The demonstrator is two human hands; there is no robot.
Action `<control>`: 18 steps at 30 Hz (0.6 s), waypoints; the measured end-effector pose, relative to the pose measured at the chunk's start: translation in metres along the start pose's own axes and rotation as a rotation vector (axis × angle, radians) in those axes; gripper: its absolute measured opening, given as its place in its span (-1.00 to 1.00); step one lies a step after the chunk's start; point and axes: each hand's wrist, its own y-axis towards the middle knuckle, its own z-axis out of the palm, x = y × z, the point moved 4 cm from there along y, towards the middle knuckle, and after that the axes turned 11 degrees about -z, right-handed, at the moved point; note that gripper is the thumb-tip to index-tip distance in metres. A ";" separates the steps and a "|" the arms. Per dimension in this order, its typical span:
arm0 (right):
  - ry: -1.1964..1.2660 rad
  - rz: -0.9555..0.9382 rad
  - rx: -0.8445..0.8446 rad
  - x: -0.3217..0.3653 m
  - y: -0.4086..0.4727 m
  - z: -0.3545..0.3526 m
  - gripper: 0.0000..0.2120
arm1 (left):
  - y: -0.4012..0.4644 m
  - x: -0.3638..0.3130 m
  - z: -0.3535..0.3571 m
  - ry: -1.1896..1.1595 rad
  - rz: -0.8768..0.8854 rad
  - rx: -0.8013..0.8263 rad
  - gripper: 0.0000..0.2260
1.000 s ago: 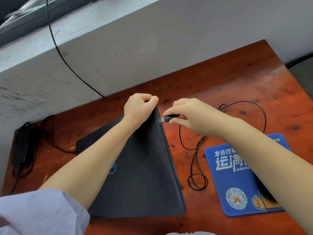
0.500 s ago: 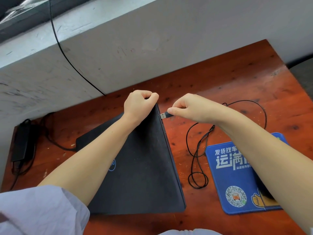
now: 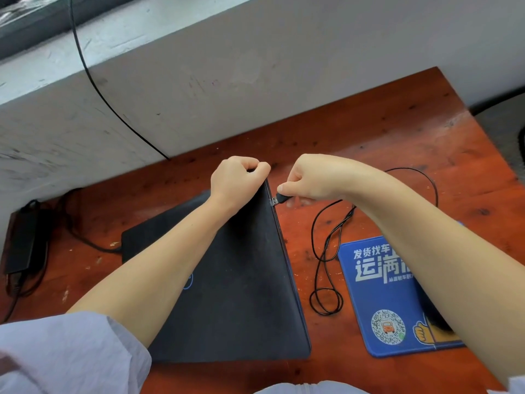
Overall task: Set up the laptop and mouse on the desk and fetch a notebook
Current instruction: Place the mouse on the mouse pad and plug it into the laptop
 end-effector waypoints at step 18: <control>0.153 -0.047 -0.058 0.001 -0.010 0.001 -0.66 | 0.002 0.000 -0.007 -0.020 0.021 -0.002 -0.67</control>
